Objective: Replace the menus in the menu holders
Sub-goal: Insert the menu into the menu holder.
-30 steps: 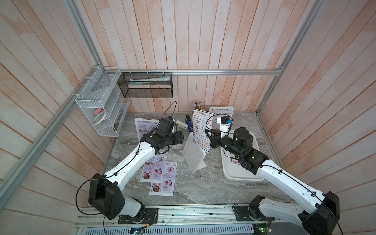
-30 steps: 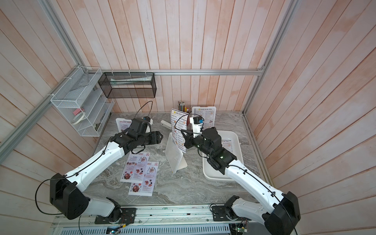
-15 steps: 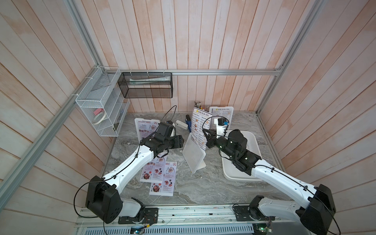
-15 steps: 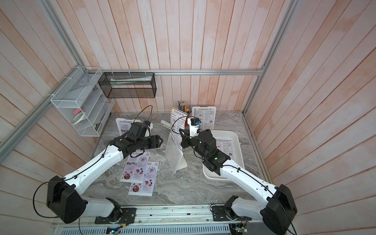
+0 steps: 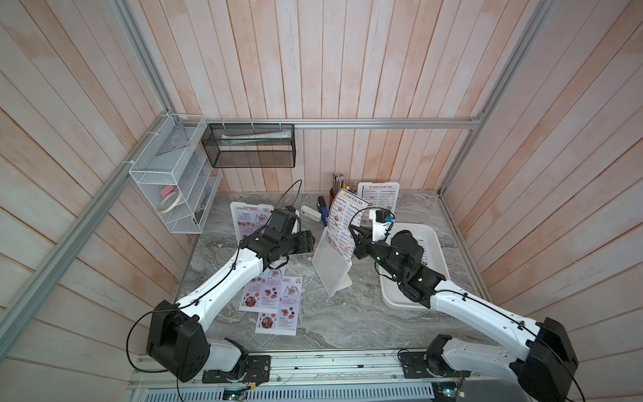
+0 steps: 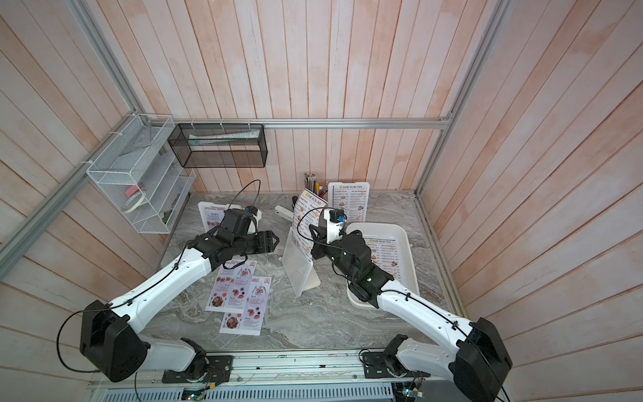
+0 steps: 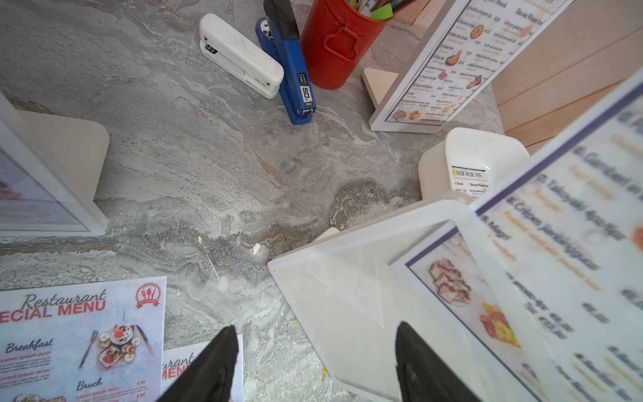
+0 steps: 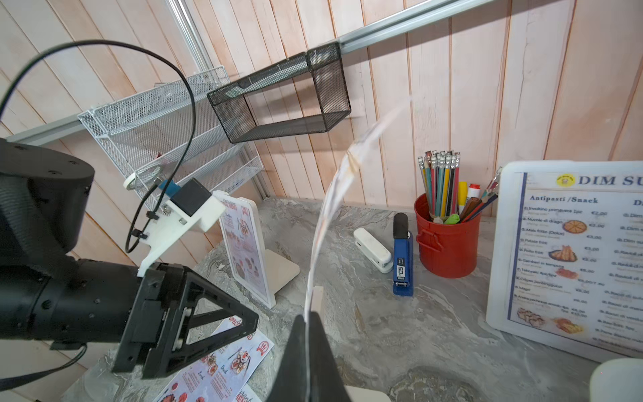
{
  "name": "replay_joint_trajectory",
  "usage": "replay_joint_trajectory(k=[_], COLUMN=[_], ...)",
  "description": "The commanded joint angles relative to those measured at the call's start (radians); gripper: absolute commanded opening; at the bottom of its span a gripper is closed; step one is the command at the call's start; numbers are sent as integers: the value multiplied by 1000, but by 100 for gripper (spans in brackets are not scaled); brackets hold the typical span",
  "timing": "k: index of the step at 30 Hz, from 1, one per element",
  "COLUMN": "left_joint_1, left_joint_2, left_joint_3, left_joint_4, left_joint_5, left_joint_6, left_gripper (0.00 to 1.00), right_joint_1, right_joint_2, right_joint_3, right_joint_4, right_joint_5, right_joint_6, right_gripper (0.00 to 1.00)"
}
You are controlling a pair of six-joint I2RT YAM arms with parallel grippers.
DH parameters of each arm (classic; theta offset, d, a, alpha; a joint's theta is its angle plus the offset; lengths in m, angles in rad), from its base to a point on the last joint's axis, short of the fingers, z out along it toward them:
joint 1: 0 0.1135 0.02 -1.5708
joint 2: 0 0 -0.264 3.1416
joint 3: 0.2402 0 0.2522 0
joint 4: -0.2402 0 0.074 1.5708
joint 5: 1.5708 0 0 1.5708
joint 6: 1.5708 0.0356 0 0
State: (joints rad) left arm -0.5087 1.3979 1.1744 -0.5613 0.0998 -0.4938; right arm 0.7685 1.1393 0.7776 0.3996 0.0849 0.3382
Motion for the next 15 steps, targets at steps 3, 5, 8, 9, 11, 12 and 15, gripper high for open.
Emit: replay_joint_trajectory(k=[3, 5, 8, 9, 11, 12, 15], left_joint_1=[4, 5, 6, 6, 8, 9, 12], left_joint_2=[5, 3, 2, 2, 1, 0, -3], left_joint_3=[33, 33, 36, 37, 36, 36, 34], left_joint_4=[3, 1, -1, -1, -2, -1, -3], left_joint_5=[0, -3, -5, -5, -5, -5, -5], left_joint_6=[6, 9, 12, 12, 14, 15, 16], left_gripper=[74, 74, 74, 74, 74, 74, 74], right_joint_1=[14, 20, 25, 28, 30, 30, 34], right_joint_2=[-31, -30, -24, -21, -17, -16, -18], right_joint_3=[-38, -53, -61, -62, -63, -64, -63], right_joint_4=[86, 98, 109, 111, 117, 120, 117], right_joint_5=[5, 1, 2, 4, 7, 7, 10], right_joint_6=[-6, 4, 13, 12, 13, 13, 18], right_gripper=[13, 14, 14, 14, 13, 13, 12])
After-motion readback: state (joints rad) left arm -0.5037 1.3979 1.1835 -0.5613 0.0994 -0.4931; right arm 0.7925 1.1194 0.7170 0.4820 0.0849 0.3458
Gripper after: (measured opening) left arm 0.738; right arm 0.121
